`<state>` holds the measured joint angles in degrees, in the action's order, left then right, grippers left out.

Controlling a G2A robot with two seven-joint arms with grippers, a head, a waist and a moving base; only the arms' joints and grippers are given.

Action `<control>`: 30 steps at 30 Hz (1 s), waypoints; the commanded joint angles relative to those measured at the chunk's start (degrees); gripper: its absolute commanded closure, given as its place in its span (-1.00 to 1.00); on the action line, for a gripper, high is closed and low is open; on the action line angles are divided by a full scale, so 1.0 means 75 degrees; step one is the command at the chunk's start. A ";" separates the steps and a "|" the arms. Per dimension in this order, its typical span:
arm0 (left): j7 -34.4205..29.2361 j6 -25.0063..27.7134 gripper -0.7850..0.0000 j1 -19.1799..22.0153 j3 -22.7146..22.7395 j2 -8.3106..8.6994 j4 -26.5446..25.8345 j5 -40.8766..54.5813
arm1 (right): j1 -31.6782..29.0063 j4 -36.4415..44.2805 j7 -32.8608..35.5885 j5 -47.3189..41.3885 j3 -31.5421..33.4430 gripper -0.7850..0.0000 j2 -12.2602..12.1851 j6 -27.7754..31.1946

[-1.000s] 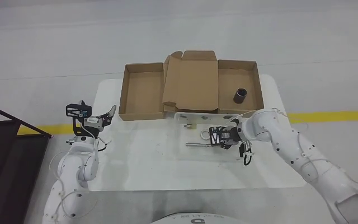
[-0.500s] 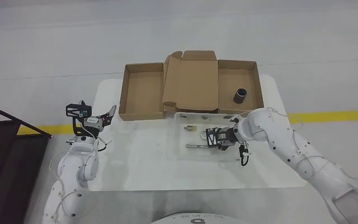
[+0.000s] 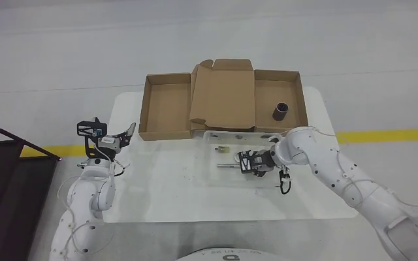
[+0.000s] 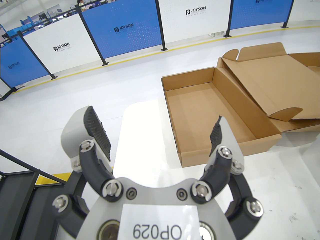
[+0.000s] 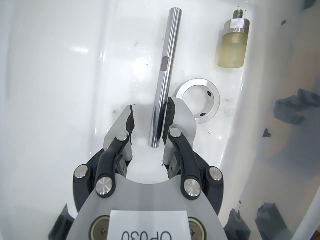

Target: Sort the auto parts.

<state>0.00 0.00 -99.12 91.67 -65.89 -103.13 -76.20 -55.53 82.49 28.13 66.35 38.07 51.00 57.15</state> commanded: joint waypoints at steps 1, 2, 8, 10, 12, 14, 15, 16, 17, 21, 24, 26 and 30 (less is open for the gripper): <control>0.0000 0.0000 -1.00 0.0000 0.0000 0.0000 0.0000 0.0000 | 0.0043 -0.0072 0.0055 -0.0038 -0.0039 0.27 0.0038 -0.0076; 0.0000 0.0000 -1.00 0.0000 0.0000 0.0000 0.0000 0.0000 | 0.0061 -0.0088 0.0087 -0.0053 -0.0061 0.27 0.0056 -0.0106; 0.0000 0.0000 -1.00 0.0000 0.0000 0.0000 0.0000 0.0000 | 0.0120 -0.0095 0.0307 -0.0037 -0.0163 0.33 0.0145 -0.0348; 0.0000 0.0000 -1.00 0.0000 0.0000 0.0000 0.0000 0.0000 | 0.0134 -0.0091 0.0418 -0.0046 -0.0210 0.35 0.0178 -0.0430; 0.0000 0.0000 -1.00 0.0000 0.0000 0.0000 0.0000 0.0000 | 0.0156 -0.0097 0.0511 -0.0076 -0.0259 0.35 0.0213 -0.0472; 0.0000 0.0000 -1.00 0.0000 0.0000 0.0000 0.0000 0.0000 | 0.0180 -0.0087 0.0585 -0.0089 -0.0312 0.37 0.0249 -0.0497; 0.0000 0.0000 -1.00 0.0000 0.0000 0.0000 0.0000 0.0000 | 0.0192 -0.0085 0.0622 -0.0086 -0.0337 0.38 0.0266 -0.0513; 0.0000 0.0000 -1.00 0.0000 0.0000 0.0000 0.0000 0.0000 | 0.0204 -0.0082 0.0651 -0.0090 -0.0358 0.40 0.0282 -0.0526; 0.0000 0.0000 -1.00 0.0000 0.0000 0.0000 0.0000 0.0000 | 0.0216 -0.0088 0.0675 -0.0099 -0.0375 0.41 0.0298 -0.0543; 0.0000 0.0000 -1.00 0.0000 0.0000 0.0000 0.0000 0.0000 | 0.0265 -0.0115 0.0766 -0.0144 -0.0434 0.49 0.0355 -0.0562; 0.0000 0.0000 -1.00 0.0000 0.0000 0.0000 0.0000 0.0000 | 0.0297 -0.0131 0.0800 -0.0160 -0.0457 1.00 0.0386 -0.0557; 0.0000 0.0000 -1.00 0.0000 0.0000 0.0000 0.0000 0.0000 | 0.0303 -0.0124 0.0788 -0.0149 -0.0444 1.00 0.0394 -0.0562; 0.0000 0.0000 -1.00 0.0000 0.0000 0.0000 0.0000 0.0000 | 0.0236 -0.0042 0.0588 -0.0081 -0.0304 1.00 0.0345 -0.0507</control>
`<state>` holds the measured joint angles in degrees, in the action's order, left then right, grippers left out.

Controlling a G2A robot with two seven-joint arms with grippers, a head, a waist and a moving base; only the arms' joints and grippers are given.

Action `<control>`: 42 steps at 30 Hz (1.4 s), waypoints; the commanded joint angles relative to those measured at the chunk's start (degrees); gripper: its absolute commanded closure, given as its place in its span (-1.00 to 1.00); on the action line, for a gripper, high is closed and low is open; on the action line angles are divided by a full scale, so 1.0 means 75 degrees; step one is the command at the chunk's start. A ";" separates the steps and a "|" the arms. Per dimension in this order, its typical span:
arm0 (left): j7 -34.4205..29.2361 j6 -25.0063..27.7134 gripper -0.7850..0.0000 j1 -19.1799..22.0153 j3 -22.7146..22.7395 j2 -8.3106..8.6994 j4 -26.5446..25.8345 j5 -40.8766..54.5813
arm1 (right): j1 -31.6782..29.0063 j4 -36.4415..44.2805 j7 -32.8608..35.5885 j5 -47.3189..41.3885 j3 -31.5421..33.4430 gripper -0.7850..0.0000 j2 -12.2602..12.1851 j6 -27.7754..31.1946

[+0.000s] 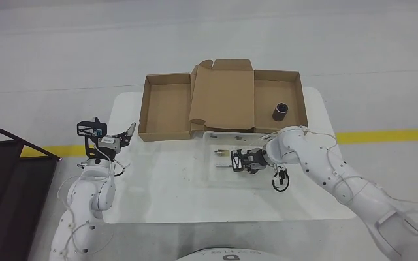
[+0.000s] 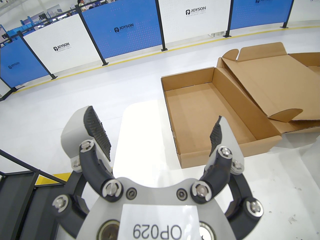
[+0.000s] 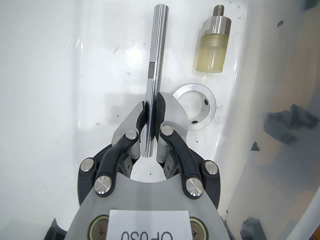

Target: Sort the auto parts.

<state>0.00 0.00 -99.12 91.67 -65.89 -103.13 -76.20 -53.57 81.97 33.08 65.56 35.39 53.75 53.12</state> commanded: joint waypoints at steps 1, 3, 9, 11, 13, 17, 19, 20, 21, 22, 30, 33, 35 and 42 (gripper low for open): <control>0.0000 0.0000 -1.00 0.0000 0.0000 0.0000 0.0000 0.0000 | -0.0068 0.0077 -0.0168 0.0057 0.0117 1.00 -0.0051 0.0064; 0.0000 0.0000 -1.00 0.0000 0.0000 0.0000 0.0000 0.0000 | -0.0179 0.0186 -0.0385 0.0161 0.0270 1.00 -0.0124 0.0128; 0.0000 0.0000 -1.00 0.0000 0.0000 0.0000 0.0000 0.0000 | -0.0724 0.0681 -0.1230 0.0703 0.1078 1.00 -0.0481 0.0155; 0.0000 0.0000 -1.00 0.0000 0.0000 0.0000 0.0000 0.0000 | -0.0990 0.0859 -0.1557 0.0833 0.1473 1.00 -0.0641 0.0213; 0.0000 0.0000 -1.00 0.0000 0.0000 0.0000 0.0000 0.0000 | -0.1272 0.1006 -0.1729 0.1012 0.1806 1.00 -0.0780 0.0219; 0.0000 0.0000 -1.00 0.0000 0.0000 0.0000 0.0000 0.0000 | -0.1709 0.1261 -0.1884 0.1141 0.2258 1.00 -0.0953 0.0151; 0.0000 0.0000 -1.00 0.0000 0.0000 0.0000 0.0000 0.0000 | -0.1892 0.1423 -0.2056 0.1191 0.2466 1.00 -0.1028 0.0232; 0.0000 0.0000 -1.00 0.0000 0.0000 0.0000 0.0000 0.0000 | -0.1984 0.1502 -0.2156 0.1245 0.2570 1.00 -0.1065 0.0270; 0.0000 0.0000 -1.00 0.0000 0.0000 0.0000 0.0000 0.0000 | -0.2073 0.1590 -0.2254 0.1320 0.2675 1.00 -0.1100 0.0276; 0.0000 0.0000 -1.00 0.0000 0.0000 0.0000 0.0000 0.0000 | -0.2169 0.1671 -0.2356 0.1396 0.2776 1.00 -0.1133 0.0258; 0.0000 0.0000 -1.00 0.0000 0.0000 0.0000 0.0000 0.0000 | -0.2997 0.2254 -0.3267 0.1939 0.3701 1.00 -0.1381 -0.0090; 0.0000 0.0000 -1.00 0.0000 0.0000 0.0000 0.0000 0.0000 | -0.3134 0.2290 -0.3133 0.2092 0.3738 1.00 -0.1402 -0.0084; 0.0000 0.0000 -1.00 0.0000 0.0000 0.0000 0.0000 0.0000 | -0.3049 0.2175 -0.2831 0.2045 0.3572 1.00 -0.1354 -0.0111; 0.0000 0.0000 -1.00 0.0000 0.0000 0.0000 0.0000 0.0000 | -0.2327 0.1413 -0.2027 0.1351 0.2925 1.00 -0.1095 0.0013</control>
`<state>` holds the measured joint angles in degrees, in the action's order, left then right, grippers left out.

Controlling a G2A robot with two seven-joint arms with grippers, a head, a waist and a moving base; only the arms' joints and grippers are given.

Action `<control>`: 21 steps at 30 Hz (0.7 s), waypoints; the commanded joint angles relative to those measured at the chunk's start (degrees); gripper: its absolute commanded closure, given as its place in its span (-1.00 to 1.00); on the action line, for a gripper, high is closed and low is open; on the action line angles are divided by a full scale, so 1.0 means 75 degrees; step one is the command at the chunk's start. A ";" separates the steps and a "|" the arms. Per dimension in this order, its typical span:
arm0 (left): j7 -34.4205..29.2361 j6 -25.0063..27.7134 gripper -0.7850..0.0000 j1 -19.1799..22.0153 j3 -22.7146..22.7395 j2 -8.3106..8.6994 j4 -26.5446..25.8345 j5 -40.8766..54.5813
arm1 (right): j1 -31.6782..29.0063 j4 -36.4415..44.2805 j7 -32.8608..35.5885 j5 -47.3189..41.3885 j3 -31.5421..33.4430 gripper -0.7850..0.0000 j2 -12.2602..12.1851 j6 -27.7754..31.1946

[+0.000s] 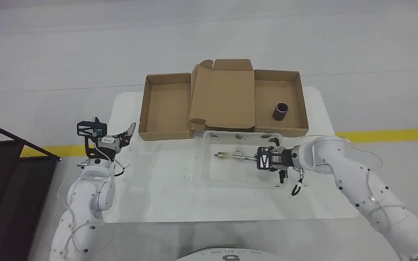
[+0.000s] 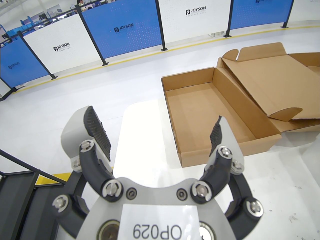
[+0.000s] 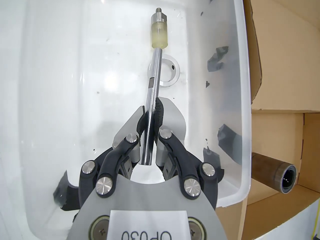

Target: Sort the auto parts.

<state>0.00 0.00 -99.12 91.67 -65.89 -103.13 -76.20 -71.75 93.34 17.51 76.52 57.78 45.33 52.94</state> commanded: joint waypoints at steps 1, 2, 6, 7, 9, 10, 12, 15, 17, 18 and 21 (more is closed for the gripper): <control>0.0000 0.0000 -1.00 0.0000 0.0000 0.0000 0.0000 0.0000 | 0.0174 -0.0193 0.0099 -0.0180 -0.0112 1.00 0.0054 0.0053; 0.0000 0.0000 -1.00 0.0000 0.0000 0.0000 0.0000 0.0000 | 0.0239 -0.0258 0.0137 -0.0242 -0.0160 1.00 0.0078 0.0061; 0.0000 0.0000 -1.00 0.0000 0.0000 0.0000 0.0000 0.0000 | 0.0443 -0.0517 0.0406 -0.0441 -0.0347 0.60 0.0172 -0.0050; 0.0000 0.0000 -1.00 0.0000 0.0000 0.0000 0.0000 0.0000 | 0.0496 -0.0567 0.0502 -0.0496 -0.0410 0.55 0.0201 -0.0096; 0.0000 0.0000 -1.00 0.0000 0.0000 0.0000 0.0000 0.0000 | 0.0605 -0.0686 0.0728 -0.0621 -0.0550 0.44 0.0264 -0.0198; 0.0000 0.0000 -1.00 0.0000 0.0000 0.0000 0.0000 0.0000 | 0.0664 -0.0733 0.0828 -0.0681 -0.0621 0.41 0.0296 -0.0225; 0.0000 0.0000 -1.00 0.0000 0.0000 0.0000 0.0000 0.0000 | 0.0770 -0.0829 0.0971 -0.0810 -0.0733 0.36 0.0351 -0.0246; 0.0000 0.0000 -1.00 0.0000 0.0000 0.0000 0.0000 0.0000 | 0.0888 -0.0906 0.1065 -0.0930 -0.0826 0.25 0.0407 -0.0255; 0.0000 0.0000 -1.00 0.0000 0.0000 0.0000 0.0000 0.0000 | 0.0927 -0.0893 0.1086 -0.0952 -0.0845 0.19 0.0425 -0.0257; 0.0000 0.0000 -1.00 0.0000 0.0000 0.0000 0.0000 0.0000 | 0.0936 -0.0874 0.1087 -0.0957 -0.0849 0.18 0.0431 -0.0259; 0.0000 0.0000 -1.00 0.0000 0.0000 0.0000 0.0000 0.0000 | 0.0964 -0.0803 0.1125 -0.0945 -0.0881 0.16 0.0451 -0.0245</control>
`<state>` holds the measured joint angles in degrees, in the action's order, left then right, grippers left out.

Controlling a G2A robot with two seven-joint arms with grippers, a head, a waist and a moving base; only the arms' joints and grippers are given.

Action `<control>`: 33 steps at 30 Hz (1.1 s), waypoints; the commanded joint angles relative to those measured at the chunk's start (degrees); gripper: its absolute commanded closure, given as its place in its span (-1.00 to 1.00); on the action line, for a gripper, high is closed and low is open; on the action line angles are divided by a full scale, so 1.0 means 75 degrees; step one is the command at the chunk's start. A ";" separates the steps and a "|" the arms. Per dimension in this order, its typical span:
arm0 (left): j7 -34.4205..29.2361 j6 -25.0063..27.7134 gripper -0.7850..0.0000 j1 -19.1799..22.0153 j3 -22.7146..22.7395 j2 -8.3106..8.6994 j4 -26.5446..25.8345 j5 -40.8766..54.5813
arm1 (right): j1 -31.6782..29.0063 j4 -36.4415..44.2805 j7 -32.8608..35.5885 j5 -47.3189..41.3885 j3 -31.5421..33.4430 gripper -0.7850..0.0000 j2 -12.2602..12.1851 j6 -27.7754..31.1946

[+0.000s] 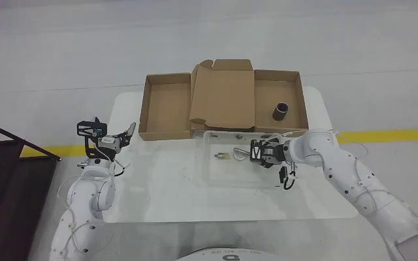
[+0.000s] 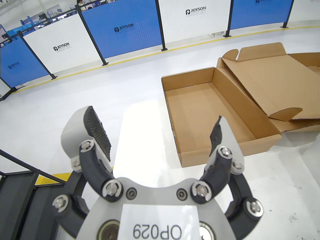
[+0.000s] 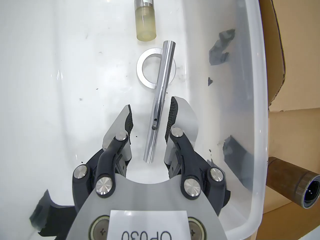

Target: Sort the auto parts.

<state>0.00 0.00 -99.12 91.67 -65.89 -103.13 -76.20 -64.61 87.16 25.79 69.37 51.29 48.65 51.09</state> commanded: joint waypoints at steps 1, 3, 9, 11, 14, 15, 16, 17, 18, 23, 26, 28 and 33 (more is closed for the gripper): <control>0.0000 0.0000 -1.00 0.0000 0.0000 0.0000 0.0000 0.0000 | 0.0032 0.0013 0.0062 0.0002 -0.0040 0.16 0.0021 -0.0024; 0.0000 0.0000 -1.00 0.0000 0.0000 0.0000 0.0000 0.0000 | 0.0113 -0.0048 0.0244 -0.0033 -0.0130 0.15 0.0071 -0.0189; 0.0000 0.0000 -1.00 0.0000 0.0000 0.0000 0.0000 0.0000 | 0.0484 -0.0403 0.0677 -0.0374 -0.0428 0.07 0.0260 -0.0474; 0.0000 0.0000 -1.00 0.0000 0.0000 0.0000 0.0000 0.0000 | 0.0568 -0.0491 0.0751 -0.0446 -0.0470 0.05 0.0299 -0.0521; 0.0000 0.0000 -1.00 0.0000 0.0000 0.0000 0.0000 0.0000 | 0.0640 -0.0577 0.0927 -0.0462 -0.0508 0.04 0.0342 -0.0728; 0.0000 0.0000 -1.00 0.0000 0.0000 0.0000 0.0000 0.0000 | 0.0664 -0.0599 0.0990 -0.0477 -0.0536 0.02 0.0362 -0.0786; 0.0000 0.0000 -1.00 0.0000 0.0000 0.0000 0.0000 0.0000 | 0.0691 -0.0623 0.1040 -0.0496 -0.0567 0.02 0.0382 -0.0826; 0.0000 0.0000 -1.00 0.0000 0.0000 0.0000 0.0000 0.0000 | 0.0720 -0.0652 0.1110 -0.0506 -0.0603 0.01 0.0405 -0.0889; 0.0000 0.0000 -1.00 0.0000 0.0000 0.0000 0.0000 0.0000 | 0.0747 -0.0669 0.1174 -0.0519 -0.0648 0.00 0.0430 -0.0937; 0.0000 0.0000 -1.00 0.0000 0.0000 0.0000 0.0000 0.0000 | 0.0884 -0.0721 0.1511 -0.0486 -0.0916 -0.02 0.0552 -0.1019; 0.0000 0.0000 -1.00 0.0000 0.0000 0.0000 0.0000 0.0000 | 0.0937 -0.0686 0.1599 -0.0443 -0.1043 0.01 0.0603 -0.0909; 0.0000 0.0000 -1.00 0.0000 0.0000 0.0000 0.0000 0.0000 | 0.0941 -0.0653 0.1556 -0.0407 -0.1049 0.03 0.0608 -0.0814; 0.0000 0.0000 -1.00 0.0000 0.0000 0.0000 0.0000 0.0000 | 0.0864 -0.0600 0.1399 -0.0299 -0.0892 0.08 0.0565 -0.0807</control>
<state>0.00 0.00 -99.12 91.67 -65.89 -103.13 -76.20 -58.00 82.66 36.30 66.92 44.30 52.95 45.55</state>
